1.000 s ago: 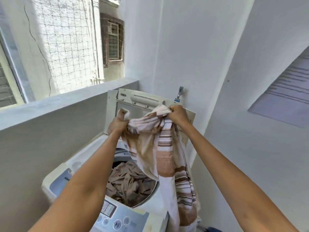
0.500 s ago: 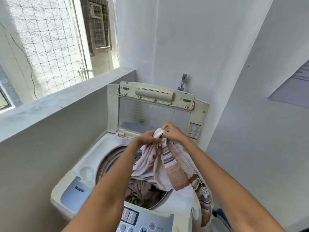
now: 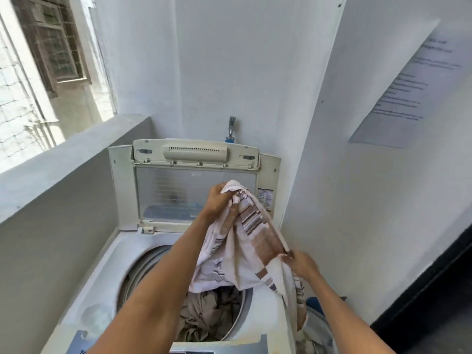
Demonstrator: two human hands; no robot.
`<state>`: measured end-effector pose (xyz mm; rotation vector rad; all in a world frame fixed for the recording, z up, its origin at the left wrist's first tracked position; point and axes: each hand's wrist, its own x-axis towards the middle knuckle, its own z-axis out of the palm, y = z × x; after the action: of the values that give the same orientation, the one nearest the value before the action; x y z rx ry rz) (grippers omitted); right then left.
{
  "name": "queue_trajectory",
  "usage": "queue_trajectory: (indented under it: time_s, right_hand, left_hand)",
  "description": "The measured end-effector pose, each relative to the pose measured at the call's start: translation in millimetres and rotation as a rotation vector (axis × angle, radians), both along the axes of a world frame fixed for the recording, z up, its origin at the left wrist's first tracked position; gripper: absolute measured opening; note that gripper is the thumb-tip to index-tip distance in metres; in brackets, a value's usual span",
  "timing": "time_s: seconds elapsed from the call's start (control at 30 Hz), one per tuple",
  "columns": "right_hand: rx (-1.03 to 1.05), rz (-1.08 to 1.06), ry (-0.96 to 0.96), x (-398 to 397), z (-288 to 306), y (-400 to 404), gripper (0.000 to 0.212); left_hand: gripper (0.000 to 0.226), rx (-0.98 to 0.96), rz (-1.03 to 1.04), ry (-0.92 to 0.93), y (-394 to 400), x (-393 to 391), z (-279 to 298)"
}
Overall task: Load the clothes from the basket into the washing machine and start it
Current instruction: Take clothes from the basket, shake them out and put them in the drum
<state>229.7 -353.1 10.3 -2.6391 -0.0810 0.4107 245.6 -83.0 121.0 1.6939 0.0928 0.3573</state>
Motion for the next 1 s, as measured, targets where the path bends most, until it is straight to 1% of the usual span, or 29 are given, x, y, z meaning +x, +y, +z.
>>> queue_trajectory:
  time_s: [0.1,0.2,0.3,0.37,0.43,0.47,0.5,0.57,0.63,0.67,0.7,0.73,0.8,0.83,0.87,0.9,0.93,0.97,1.0]
  right_hand:
    - [0.061,-0.084,-0.13,6,42,8,0.039]
    - [0.117,-0.145,-0.28,16,110,25,0.041]
    - [0.277,-0.138,-0.481,28,189,49,0.035]
    - [0.435,-0.103,-0.636,35,245,70,0.029]
    - [0.53,-0.039,-0.736,34,294,94,0.03]
    - [0.519,0.012,-0.754,33,312,105,0.031]
    - [0.466,0.059,-0.755,32,323,116,0.031]
    - [0.371,0.099,-0.704,34,322,134,0.031]
    - [0.368,0.096,-0.648,37,297,146,0.028]
    - [0.378,0.081,-0.607,38,281,152,0.029]
    - [0.383,0.073,-0.556,37,265,157,0.032]
    - [0.379,0.081,-0.515,38,250,162,0.034]
    - [0.322,0.123,-0.464,37,229,169,0.031]
    - [0.308,0.141,-0.448,37,223,172,0.029]
    - [0.306,0.164,-0.437,39,217,175,0.03]
    - [0.311,0.19,-0.422,38,214,177,0.032]
    - [0.319,0.218,-0.4,37,212,178,0.034]
    - [0.329,0.255,-0.378,35,212,178,0.033]
    - [0.35,0.3,-0.35,34,210,176,0.029]
  left_hand:
    - [0.013,-0.068,0.079,-0.073,18,1,6]
    - [0.018,-0.16,0.206,-0.086,48,6,23]
    - [0.012,-0.2,0.234,-0.142,78,2,42]
    - [0.013,-0.137,0.228,-0.137,94,-4,47]
    - [0.015,-0.017,0.147,-0.039,103,-14,47]
    - [0.018,0.03,0.102,0.028,105,-17,45]
    - [0.019,0.059,0.07,0.084,105,-21,43]
    - [0.014,0.1,0.084,0.154,102,-31,36]
    - [0.006,0.14,0.119,0.221,104,-36,24]
    - [0.004,0.142,0.081,0.277,105,-40,19]
    - [0.01,0.146,0.031,0.333,106,-43,17]
    - [0.022,0.157,-0.031,0.371,106,-43,16]
    - [0.047,0.184,-0.103,0.38,100,-46,25]
    - [0.063,0.149,-0.113,0.363,94,-45,32]
    - [0.075,0.082,-0.13,0.338,87,-42,38]
    - [0.078,0.02,-0.179,0.317,78,-40,46]
    - [0.074,-0.005,-0.24,0.279,71,-35,51]
    - [0.063,0.02,-0.284,0.257,63,-32,54]
    - [0.051,0.072,-0.284,0.237,56,-28,54]
